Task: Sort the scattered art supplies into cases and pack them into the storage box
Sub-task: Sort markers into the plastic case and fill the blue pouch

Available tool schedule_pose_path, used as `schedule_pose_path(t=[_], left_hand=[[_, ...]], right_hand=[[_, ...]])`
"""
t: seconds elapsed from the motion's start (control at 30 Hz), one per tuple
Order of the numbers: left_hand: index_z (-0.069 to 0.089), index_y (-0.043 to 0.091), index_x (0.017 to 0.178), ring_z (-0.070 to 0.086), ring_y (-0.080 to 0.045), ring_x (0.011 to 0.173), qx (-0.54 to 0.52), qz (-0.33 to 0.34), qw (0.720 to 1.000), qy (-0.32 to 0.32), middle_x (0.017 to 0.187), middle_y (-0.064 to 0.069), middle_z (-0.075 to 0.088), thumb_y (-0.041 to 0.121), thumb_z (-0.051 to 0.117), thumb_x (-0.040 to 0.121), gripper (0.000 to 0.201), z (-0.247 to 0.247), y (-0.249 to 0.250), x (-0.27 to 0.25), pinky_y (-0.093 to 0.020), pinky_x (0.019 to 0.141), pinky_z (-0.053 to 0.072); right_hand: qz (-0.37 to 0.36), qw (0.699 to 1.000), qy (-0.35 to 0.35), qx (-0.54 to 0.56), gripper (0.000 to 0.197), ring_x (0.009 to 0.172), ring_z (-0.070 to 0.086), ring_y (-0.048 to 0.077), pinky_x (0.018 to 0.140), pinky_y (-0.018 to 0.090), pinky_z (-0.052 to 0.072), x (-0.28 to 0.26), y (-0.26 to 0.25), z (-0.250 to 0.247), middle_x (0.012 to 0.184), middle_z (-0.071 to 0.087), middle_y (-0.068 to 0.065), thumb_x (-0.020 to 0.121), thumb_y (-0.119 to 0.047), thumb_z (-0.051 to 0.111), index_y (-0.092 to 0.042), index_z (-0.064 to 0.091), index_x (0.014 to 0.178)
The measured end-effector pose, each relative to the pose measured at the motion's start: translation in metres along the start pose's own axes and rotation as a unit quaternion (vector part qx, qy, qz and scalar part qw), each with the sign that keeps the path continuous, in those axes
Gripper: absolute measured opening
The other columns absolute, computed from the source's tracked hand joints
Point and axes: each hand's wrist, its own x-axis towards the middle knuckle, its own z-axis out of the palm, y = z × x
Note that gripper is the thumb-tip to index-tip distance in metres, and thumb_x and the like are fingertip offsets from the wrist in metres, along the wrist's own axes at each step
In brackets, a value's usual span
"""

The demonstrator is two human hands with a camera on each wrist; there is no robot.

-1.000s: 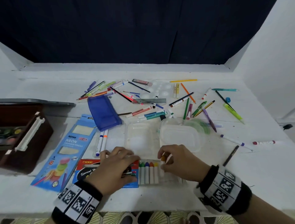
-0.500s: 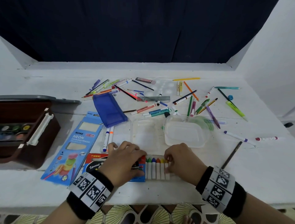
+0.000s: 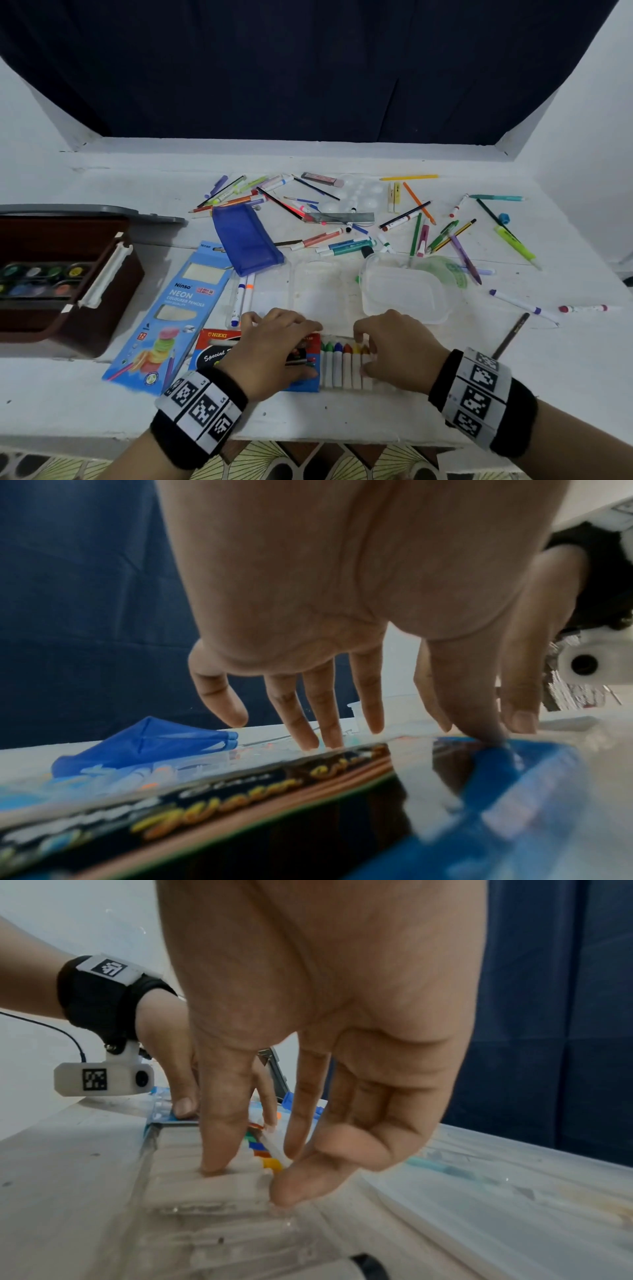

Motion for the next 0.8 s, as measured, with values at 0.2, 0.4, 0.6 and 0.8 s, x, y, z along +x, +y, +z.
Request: schedule_pose_path(t=[0.2, 0.4, 0.6, 0.8], left_hand=[[0.043, 0.053, 0.131, 0.050, 0.007, 0.113, -0.179, 0.020, 0.981, 0.072, 0.118, 0.028, 0.054, 0.072, 0.045, 0.086, 0.049, -0.012, -0.019, -0.004, -0.039, 0.107, 0.034], [0.066, 0.036, 0.096, 0.058, -0.013, 0.074, -0.233, -0.035, 0.932, 0.275, 0.072, 0.008, 0.060, 0.050, 0.059, 0.094, 0.016, -0.038, -0.033, 0.006, -0.025, 0.068, 0.046], [0.065, 0.033, 0.114, 0.059, -0.010, 0.095, -0.081, -0.088, 0.970, 0.211, 0.101, 0.012, 0.062, 0.065, 0.039, 0.083, 0.052, -0.062, -0.068, 0.035, -0.036, 0.082, 0.051], [0.051, 0.038, 0.139, 0.051, -0.025, 0.125, 0.017, -0.123, 0.990, 0.073, 0.138, 0.005, 0.053, 0.068, 0.020, 0.075, 0.078, -0.063, -0.091, 0.076, -0.044, 0.100, 0.045]], right_hand=[[-0.025, 1.000, -0.002, 0.014, 0.038, 0.085, 0.056, 0.011, 0.071, 0.029, 0.046, 0.007, 0.007, -0.012, 0.093, 0.058, -0.013, 0.082, -0.050, 0.067, -0.033, 0.058, 0.114], [-0.074, 0.980, 0.110, 0.150, 0.011, 0.066, 0.062, 0.003, 0.064, 0.019, 0.051, 0.027, 0.003, -0.053, 0.073, 0.066, -0.009, 0.087, -0.041, 0.069, -0.034, 0.062, 0.091], [-0.143, 0.981, 0.100, 0.086, 0.013, 0.076, 0.058, 0.004, 0.072, 0.025, 0.050, 0.080, 0.014, -0.094, 0.078, 0.063, -0.012, 0.089, -0.045, 0.063, -0.033, 0.060, 0.094], [-0.168, 0.985, -0.004, -0.047, 0.035, 0.106, 0.057, 0.013, 0.088, 0.031, 0.045, 0.159, 0.038, -0.112, 0.118, 0.063, -0.008, 0.094, -0.052, 0.055, -0.031, 0.059, 0.122]])
